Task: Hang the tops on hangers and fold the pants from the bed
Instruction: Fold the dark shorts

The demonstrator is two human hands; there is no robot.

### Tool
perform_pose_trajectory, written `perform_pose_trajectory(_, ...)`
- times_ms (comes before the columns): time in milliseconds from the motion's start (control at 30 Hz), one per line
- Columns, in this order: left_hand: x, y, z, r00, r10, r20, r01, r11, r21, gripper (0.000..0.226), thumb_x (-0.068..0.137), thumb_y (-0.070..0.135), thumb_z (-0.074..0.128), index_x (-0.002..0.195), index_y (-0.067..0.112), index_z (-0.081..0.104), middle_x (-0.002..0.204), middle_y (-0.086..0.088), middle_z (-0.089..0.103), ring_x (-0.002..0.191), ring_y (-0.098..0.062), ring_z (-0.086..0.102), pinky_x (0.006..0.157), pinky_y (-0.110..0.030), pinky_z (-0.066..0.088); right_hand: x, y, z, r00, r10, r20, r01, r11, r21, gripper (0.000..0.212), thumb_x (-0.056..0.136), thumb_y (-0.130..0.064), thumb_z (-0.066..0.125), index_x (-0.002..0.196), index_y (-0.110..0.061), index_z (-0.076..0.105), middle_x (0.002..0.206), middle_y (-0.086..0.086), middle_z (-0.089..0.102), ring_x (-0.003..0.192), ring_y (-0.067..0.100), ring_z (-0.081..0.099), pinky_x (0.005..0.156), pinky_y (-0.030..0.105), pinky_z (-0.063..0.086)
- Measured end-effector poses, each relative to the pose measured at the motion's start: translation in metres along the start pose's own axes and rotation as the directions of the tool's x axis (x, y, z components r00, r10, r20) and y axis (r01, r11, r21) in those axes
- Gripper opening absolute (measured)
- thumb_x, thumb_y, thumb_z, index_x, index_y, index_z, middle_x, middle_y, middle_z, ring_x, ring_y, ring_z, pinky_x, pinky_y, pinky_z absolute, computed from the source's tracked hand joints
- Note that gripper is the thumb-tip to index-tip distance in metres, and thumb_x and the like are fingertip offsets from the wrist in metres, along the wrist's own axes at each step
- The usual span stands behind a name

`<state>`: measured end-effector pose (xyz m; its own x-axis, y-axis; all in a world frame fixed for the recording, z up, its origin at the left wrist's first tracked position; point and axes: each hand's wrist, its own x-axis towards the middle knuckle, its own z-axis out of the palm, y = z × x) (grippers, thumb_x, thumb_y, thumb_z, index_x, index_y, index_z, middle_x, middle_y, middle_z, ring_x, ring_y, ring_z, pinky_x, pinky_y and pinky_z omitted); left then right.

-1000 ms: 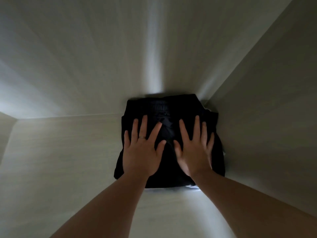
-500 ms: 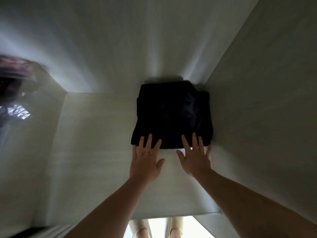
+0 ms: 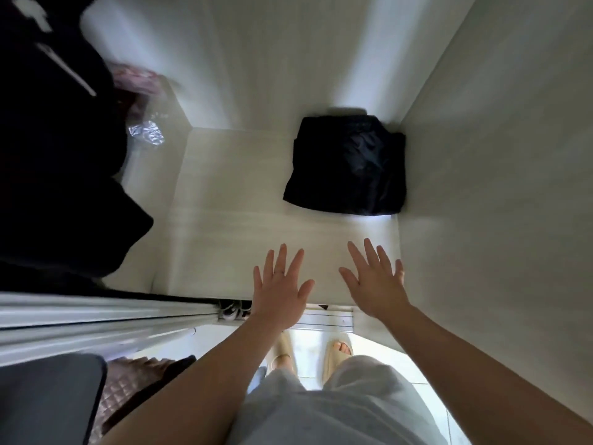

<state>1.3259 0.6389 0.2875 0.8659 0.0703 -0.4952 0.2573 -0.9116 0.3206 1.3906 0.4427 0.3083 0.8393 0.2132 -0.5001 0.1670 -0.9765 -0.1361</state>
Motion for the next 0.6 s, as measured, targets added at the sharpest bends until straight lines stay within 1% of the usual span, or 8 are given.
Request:
perform_pose_trajectory(100,-0.031,-0.001,-0.001,0.999,-0.016,-0.032,0.015,1.000,-0.018,0.065,0.103,0.060,0.018,0.157,0.040,-0.012,0.166,0.002,-0.021,0.152,-0.023,-0.022,0.123,-0.051,-0.007,-0.024,-0.003,-0.010,0.998,-0.057,0.001,0.057,0.997,0.044,0.064,0.102,-0.061,0.017,0.159,-0.038,0.000,0.169,-0.003,-0.007,0.155,0.022,-0.006,0.121,0.055,-0.003)
perform_pose_trajectory(200,-0.062,0.000,-0.001,0.994,-0.023,-0.109,0.020,0.999,-0.032,0.065,0.102,0.061,0.017,0.157,0.041,-0.012,0.167,0.002,-0.019,0.153,-0.023,-0.020,0.122,-0.051,-0.005,-0.041,-0.004,-0.016,0.989,-0.149,-0.012,0.150,0.986,0.067,0.064,0.103,-0.060,0.020,0.159,-0.039,-0.002,0.169,-0.005,-0.008,0.155,0.020,-0.007,0.121,0.053,-0.004)
perform_pose_trajectory(300,-0.100,0.006,0.004,0.973,-0.091,-0.210,0.075,0.994,-0.079,0.065,0.101,0.062,0.018,0.158,0.041,-0.007,0.168,0.003,-0.014,0.154,-0.022,-0.016,0.122,-0.050,-0.003,-0.064,-0.003,-0.015,0.965,-0.261,-0.021,0.262,0.962,0.074,0.063,0.102,-0.059,0.021,0.158,-0.041,-0.003,0.168,-0.007,-0.008,0.155,0.018,-0.007,0.122,0.051,-0.005)
perform_pose_trajectory(367,-0.126,0.016,0.010,0.956,-0.159,-0.246,0.128,0.982,-0.136,0.065,0.101,0.063,0.019,0.158,0.042,-0.004,0.168,0.004,-0.012,0.154,-0.021,-0.015,0.123,-0.048,-0.003,-0.081,-0.001,-0.013,0.938,-0.346,-0.002,0.345,0.934,0.088,0.063,0.101,-0.060,0.019,0.158,-0.042,-0.003,0.168,-0.009,-0.009,0.154,0.016,-0.007,0.122,0.050,-0.006)
perform_pose_trajectory(467,-0.164,0.032,0.029,0.909,-0.255,-0.328,0.191,0.958,-0.215,0.065,0.101,0.063,0.021,0.159,0.041,0.001,0.168,0.004,-0.008,0.154,-0.020,-0.012,0.125,-0.048,0.000,-0.108,0.004,-0.003,0.879,-0.477,0.007,0.474,0.874,0.108,0.063,0.099,-0.062,0.018,0.156,-0.046,-0.003,0.168,-0.012,-0.007,0.154,0.012,-0.008,0.122,0.047,-0.007)
perform_pose_trajectory(600,-0.217,0.052,0.052,0.839,-0.369,-0.400,0.232,0.907,-0.351,0.067,0.099,0.065,0.022,0.158,0.042,0.004,0.168,0.008,-0.003,0.154,-0.016,-0.010,0.126,-0.046,0.003,-0.142,0.005,0.008,0.793,-0.608,0.035,0.597,0.788,0.150,0.061,0.102,-0.060,0.023,0.156,-0.047,0.001,0.168,-0.014,-0.002,0.154,0.011,-0.005,0.122,0.048,-0.005)
